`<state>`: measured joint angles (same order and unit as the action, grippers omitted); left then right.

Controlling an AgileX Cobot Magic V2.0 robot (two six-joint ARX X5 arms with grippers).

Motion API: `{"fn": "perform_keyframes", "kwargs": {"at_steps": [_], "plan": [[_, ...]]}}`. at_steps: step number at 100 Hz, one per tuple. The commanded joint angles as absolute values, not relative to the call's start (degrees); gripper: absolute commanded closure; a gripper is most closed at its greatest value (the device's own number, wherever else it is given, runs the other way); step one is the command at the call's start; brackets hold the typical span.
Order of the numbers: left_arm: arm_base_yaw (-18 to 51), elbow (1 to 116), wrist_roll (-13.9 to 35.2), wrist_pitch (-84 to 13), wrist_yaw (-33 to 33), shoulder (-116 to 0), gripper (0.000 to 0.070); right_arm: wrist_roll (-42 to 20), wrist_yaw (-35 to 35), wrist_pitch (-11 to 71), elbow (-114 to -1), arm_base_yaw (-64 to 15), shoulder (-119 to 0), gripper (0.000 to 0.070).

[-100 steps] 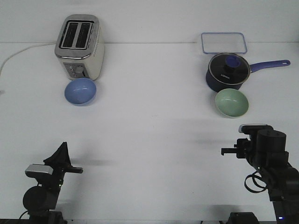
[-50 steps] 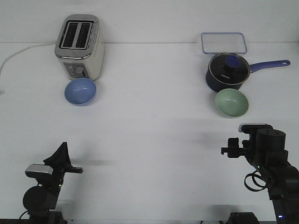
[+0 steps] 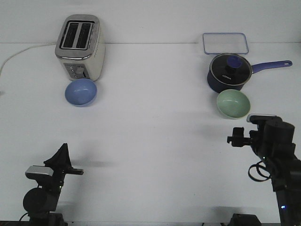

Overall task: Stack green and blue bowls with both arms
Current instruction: 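Raise the right gripper and reach to the rim of the pale green bowl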

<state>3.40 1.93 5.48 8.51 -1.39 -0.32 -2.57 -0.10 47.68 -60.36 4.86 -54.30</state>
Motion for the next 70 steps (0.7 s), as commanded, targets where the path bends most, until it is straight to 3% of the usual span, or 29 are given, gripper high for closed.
{"fn": "perform_keyframes", "kwargs": {"at_steps": [1,39,70], "plan": [[3.3,0.8,5.0,9.1,-1.3,-0.2,0.0689,-0.9,-0.4,47.2,-63.5,6.5,-57.8,0.0220],[3.3,0.8,5.0,9.1,-1.3,-0.2,0.0689,6.1,-6.2,45.2,-79.6,14.8,-82.2,0.0220],[3.3,0.8,5.0,9.1,-1.3,-0.2,0.0690,7.8,-6.3,39.0,-81.4,15.5,-95.9,0.0220]]}}
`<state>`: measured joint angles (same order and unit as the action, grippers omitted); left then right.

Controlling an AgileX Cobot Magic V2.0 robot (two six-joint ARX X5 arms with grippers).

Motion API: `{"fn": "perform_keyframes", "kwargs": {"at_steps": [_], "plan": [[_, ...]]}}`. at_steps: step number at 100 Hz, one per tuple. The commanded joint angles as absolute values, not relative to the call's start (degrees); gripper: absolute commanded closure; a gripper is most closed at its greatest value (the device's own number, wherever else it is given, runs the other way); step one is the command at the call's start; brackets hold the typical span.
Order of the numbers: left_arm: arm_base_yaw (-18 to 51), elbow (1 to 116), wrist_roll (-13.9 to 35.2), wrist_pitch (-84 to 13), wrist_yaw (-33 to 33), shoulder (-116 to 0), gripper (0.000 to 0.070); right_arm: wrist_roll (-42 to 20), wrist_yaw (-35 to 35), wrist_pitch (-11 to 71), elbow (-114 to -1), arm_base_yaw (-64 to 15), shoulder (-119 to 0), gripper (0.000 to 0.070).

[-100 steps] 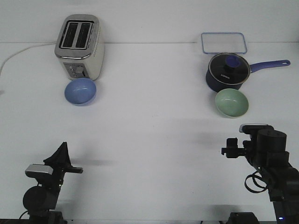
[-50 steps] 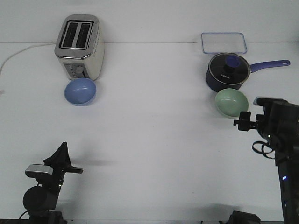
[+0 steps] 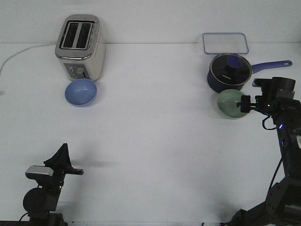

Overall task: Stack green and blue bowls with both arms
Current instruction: 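Raise the right gripper and reach to the rim of the pale green bowl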

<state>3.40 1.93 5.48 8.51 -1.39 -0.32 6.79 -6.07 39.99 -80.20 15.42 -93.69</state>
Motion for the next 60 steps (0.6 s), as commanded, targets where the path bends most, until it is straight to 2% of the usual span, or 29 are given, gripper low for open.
{"fn": "perform_keyframes", "kwargs": {"at_steps": [1,30,55,60], "plan": [[3.3,0.8,5.0,9.1,-1.3,-0.2,0.0690,7.8,-6.3,38.8,-81.4,15.5,-96.3,0.0220],[3.3,0.8,5.0,9.1,-1.3,-0.2,0.0689,7.7,-9.1,33.2,-81.4,15.5,-103.7,0.0221],[3.3,0.8,5.0,9.1,-1.3,-0.2,0.0689,7.7,-9.3,32.8,-81.4,15.8,-107.0,0.0224],[3.3,0.8,5.0,9.1,-1.3,-0.2,0.0689,7.7,-9.2,33.1,-81.4,15.8,-107.1,0.0249]]}}
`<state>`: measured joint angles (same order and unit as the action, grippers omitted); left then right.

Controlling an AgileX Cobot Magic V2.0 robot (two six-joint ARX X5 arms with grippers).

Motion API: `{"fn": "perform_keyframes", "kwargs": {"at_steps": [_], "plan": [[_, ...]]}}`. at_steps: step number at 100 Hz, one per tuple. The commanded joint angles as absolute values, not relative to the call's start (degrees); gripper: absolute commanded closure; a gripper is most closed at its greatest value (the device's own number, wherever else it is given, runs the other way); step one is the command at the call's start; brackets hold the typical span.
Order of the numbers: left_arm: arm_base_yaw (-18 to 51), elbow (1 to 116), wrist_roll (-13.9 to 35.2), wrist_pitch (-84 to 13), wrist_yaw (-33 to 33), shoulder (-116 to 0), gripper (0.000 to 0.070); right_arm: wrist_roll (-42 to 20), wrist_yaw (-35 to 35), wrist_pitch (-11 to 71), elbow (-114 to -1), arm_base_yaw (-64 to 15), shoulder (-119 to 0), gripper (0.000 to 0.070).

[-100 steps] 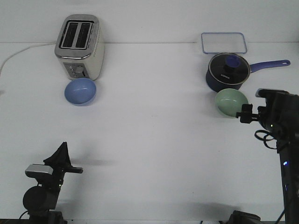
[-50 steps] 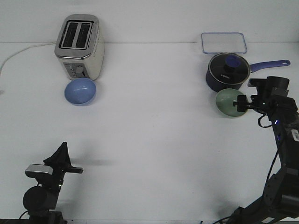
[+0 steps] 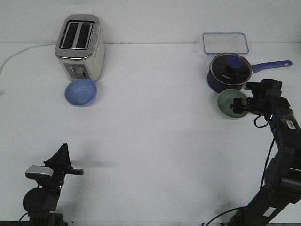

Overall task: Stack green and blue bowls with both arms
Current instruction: 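Raise the right gripper and reach to the rim of the pale green bowl, then grip the green bowl rim with the right gripper and carry it toward the table center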

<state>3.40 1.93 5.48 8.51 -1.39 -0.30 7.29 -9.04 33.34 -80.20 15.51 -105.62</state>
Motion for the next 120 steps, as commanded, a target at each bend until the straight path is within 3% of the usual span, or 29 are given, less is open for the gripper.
{"fn": "perform_keyframes", "kwargs": {"at_steps": [1,23,44,81,120], "plan": [[3.3,0.8,5.0,9.1,-1.3,-0.2,0.0689,7.7,-9.2,33.1,-81.4,15.8,-107.2,0.0260],[3.3,0.8,5.0,9.1,-1.3,-0.2,0.0689,7.7,-9.2,33.5,-81.4,15.9,-107.2,0.0697],[3.3,0.8,5.0,9.1,-1.3,-0.2,0.0690,6.6,-9.9,33.6,-81.4,16.2,-106.8,0.0700],[3.3,0.8,5.0,9.1,-1.3,-0.2,0.0689,2.3,-20.1,40.6,-81.4,15.2,-97.1,0.0700],[3.3,0.8,5.0,9.1,-1.3,-0.2,0.0689,0.2,-21.0,49.2,-81.4,-1.8,-86.9,0.0700]]}}
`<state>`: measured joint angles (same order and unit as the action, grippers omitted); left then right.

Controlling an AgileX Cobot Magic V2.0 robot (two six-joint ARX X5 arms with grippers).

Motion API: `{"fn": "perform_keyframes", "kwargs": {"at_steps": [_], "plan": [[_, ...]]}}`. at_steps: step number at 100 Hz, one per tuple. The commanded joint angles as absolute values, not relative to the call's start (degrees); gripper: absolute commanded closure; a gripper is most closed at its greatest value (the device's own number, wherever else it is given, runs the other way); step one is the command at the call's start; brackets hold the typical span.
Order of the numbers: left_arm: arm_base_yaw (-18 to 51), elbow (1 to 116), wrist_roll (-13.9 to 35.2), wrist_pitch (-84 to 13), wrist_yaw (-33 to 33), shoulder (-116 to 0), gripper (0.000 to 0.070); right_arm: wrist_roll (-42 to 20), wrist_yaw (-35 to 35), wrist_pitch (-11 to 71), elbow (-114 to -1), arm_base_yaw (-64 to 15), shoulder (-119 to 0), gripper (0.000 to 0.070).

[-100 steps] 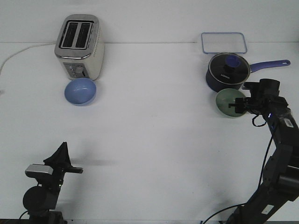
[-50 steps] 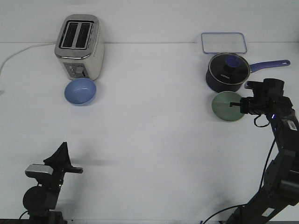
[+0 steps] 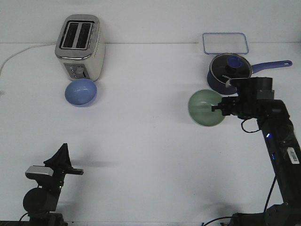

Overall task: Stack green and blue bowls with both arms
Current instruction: 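Grip the green bowl rim with the right gripper and carry it toward the table center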

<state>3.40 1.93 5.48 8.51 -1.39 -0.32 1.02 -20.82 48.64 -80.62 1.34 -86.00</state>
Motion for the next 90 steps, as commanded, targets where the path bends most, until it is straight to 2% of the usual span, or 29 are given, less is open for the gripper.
{"fn": "perform_keyframes", "kwargs": {"at_steps": [1,13,31,50,90], "plan": [[3.3,0.8,5.0,9.1,-1.3,-0.2,0.0690,0.2,-20.9,49.4,-81.4,-2.4,-86.9,0.0700],[3.3,0.8,5.0,9.1,-1.3,-0.2,0.0689,-0.4,-20.4,48.8,-80.8,-9.6,-87.3,0.0700],[3.3,0.8,5.0,9.1,-1.3,-0.2,0.0689,-4.8,-16.5,44.0,-78.7,-20.2,-87.4,0.0700],[3.3,0.8,5.0,9.1,-1.3,-0.2,0.0689,-7.3,-14.0,41.2,-76.5,-27.7,-88.2,0.0700],[3.3,0.8,5.0,9.1,-1.3,-0.2,0.0689,-9.0,-13.5,37.8,-73.7,-32.3,-96.1,0.0700]]}}
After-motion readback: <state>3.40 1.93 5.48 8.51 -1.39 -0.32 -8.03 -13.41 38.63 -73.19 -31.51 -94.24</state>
